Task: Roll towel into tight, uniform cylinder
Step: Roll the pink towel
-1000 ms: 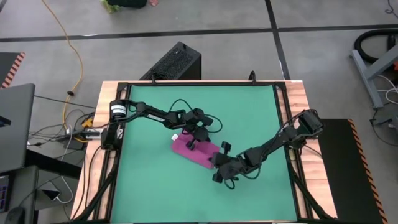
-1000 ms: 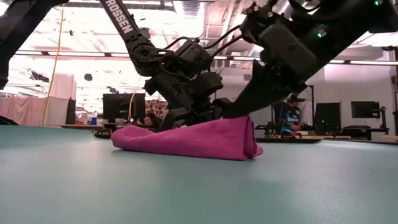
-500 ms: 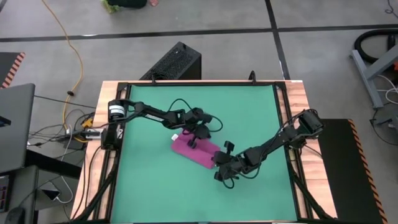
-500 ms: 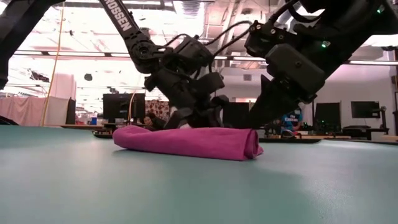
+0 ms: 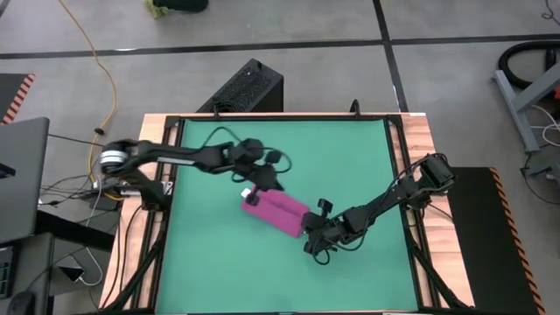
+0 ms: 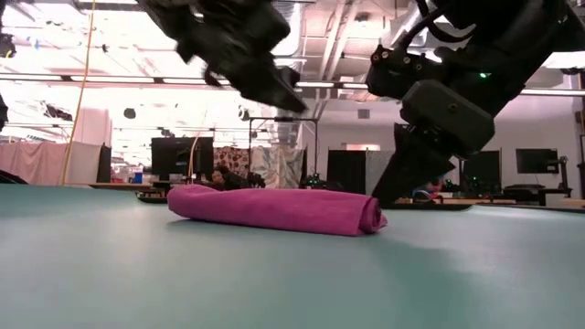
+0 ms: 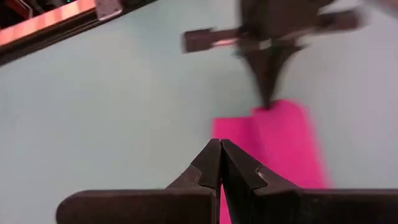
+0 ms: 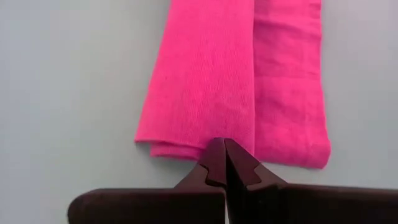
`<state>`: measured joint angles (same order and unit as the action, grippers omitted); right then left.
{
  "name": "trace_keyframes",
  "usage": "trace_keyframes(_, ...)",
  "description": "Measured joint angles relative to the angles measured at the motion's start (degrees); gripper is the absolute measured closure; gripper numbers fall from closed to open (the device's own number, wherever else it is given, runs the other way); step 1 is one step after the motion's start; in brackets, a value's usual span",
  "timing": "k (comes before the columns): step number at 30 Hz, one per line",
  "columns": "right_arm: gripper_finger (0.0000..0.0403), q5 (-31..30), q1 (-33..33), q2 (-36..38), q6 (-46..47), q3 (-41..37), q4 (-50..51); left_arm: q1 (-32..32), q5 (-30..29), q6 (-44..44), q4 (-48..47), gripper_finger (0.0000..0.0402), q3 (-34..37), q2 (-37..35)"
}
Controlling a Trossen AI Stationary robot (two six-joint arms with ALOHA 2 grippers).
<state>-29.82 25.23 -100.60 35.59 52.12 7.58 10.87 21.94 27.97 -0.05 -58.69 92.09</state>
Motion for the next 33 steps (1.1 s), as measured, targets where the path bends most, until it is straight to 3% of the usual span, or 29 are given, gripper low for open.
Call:
trace_keyframes(5, 0.0395, 1.6, 0.0, -0.7, 0.0, 0.0, 1.2, -2.4, -0.7, -4.7, 3.3, 0.0401, 11.7, -11.6)
trace_keyframes(8, 0.0395, 2.4, -0.3, -2.6, -0.5, 0.0, 0.4, -4.2, -3.0, -10.1, 15.0, 0.0402, 21.4, -17.6)
trace_keyframes(11, 0.0395, 1.9, -0.5, -4.6, -0.5, 0.2, -1.8, -6.6, -7.9, -11.5, 23.5, 0.0401, 29.9, -21.9)
trace_keyframes(15, 0.0395, -2.0, 1.1, -4.9, 0.3, 0.1, -1.6, -8.0, -17.1, -10.8, 27.2, 0.0401, 36.7, -26.0)
trace_keyframes(20, 0.0395, -7.8, 4.3, -0.7, 1.9, -0.1, -0.9, -9.1, -17.8, -15.1, 30.1, 0.0401, 40.1, -26.7)
trace_keyframes(26, 0.0395, -15.1, 7.8, 2.4, 4.5, 0.0, -3.5, -8.8, -27.0, -14.6, 31.1, 0.0401, 40.5, -26.9)
trace_keyframes(33, 0.0395, -12.7, 3.9, -2.1, -6.4, 0.0, -17.8, -5.2, -21.5, -17.3, 30.6, 0.0401, 40.5, -25.2)
